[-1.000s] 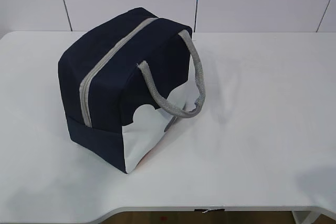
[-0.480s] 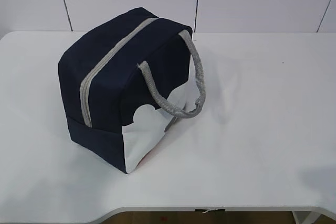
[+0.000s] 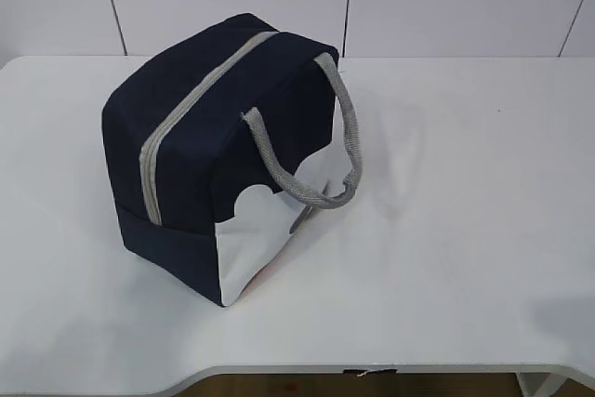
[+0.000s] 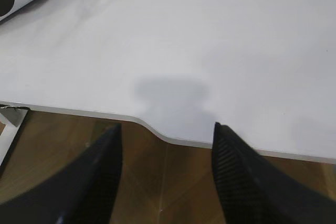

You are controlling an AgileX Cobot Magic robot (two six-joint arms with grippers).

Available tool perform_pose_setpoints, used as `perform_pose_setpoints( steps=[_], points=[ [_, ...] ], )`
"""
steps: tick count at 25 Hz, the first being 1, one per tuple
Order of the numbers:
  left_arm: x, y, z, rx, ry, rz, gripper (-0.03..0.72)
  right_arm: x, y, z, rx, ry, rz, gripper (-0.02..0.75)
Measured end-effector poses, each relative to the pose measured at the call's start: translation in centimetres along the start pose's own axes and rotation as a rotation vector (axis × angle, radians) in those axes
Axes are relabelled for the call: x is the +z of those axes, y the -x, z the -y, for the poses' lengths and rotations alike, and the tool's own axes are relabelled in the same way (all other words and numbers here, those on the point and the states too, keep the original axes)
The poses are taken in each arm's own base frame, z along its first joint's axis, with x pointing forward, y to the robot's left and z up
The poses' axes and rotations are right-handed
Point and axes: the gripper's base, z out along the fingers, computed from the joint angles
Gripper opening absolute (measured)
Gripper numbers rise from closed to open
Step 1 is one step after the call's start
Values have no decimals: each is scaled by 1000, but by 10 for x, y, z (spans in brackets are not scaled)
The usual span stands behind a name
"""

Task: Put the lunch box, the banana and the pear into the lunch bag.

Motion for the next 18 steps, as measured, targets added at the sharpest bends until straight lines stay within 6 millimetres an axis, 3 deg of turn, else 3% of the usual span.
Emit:
perform_pose_setpoints(
  steps=[18],
  points=[
    [0,0,0,0,0,0,219,0,0,0,0,0,0,441]
  ],
)
